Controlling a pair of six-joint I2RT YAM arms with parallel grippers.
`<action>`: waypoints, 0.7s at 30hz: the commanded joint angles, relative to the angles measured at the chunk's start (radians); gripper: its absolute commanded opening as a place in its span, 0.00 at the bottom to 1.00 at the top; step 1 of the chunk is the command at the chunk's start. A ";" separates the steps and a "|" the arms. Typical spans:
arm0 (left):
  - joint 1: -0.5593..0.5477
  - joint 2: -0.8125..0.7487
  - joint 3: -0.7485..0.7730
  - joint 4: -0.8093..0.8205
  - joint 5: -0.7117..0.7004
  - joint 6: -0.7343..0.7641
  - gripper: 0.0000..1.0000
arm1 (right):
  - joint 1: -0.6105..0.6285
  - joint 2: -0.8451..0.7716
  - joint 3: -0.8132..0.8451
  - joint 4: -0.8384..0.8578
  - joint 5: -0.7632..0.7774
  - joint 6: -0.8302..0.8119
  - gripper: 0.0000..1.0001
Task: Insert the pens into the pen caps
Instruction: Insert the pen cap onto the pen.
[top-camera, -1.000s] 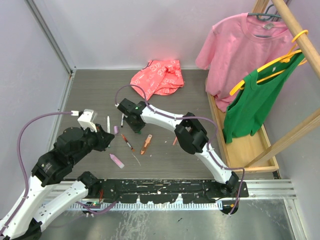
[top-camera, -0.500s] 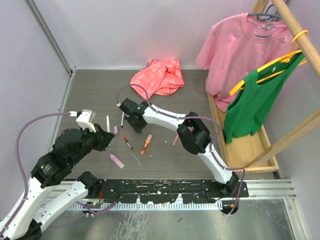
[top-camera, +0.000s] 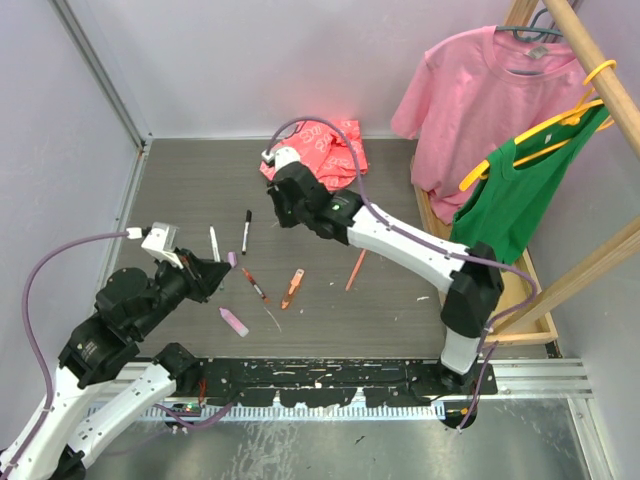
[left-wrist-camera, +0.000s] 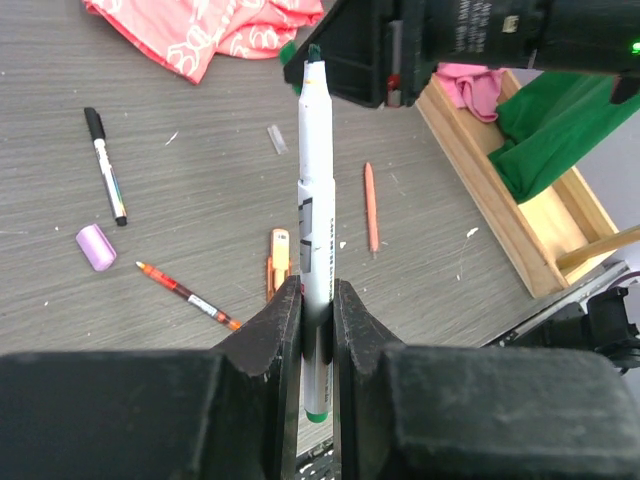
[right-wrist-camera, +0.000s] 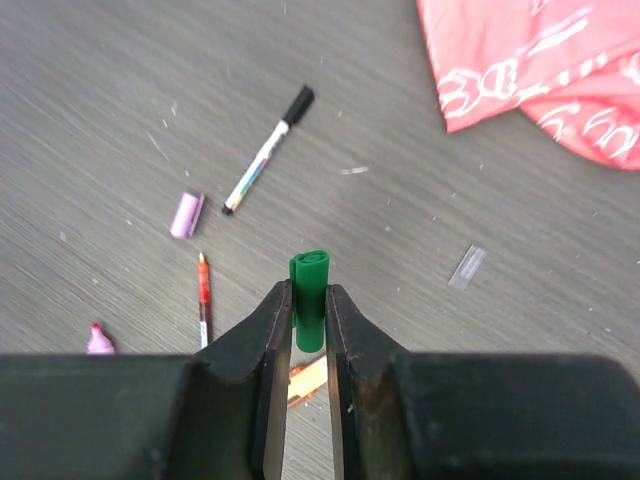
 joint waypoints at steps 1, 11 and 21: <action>0.004 -0.030 -0.001 0.111 0.002 -0.003 0.00 | -0.004 -0.135 -0.079 0.175 0.064 0.034 0.00; 0.005 -0.002 0.030 0.149 0.026 0.055 0.00 | -0.047 -0.476 -0.390 0.472 0.059 0.023 0.00; 0.005 0.138 0.095 0.151 0.103 0.050 0.00 | -0.138 -0.698 -0.493 0.547 -0.126 0.110 0.00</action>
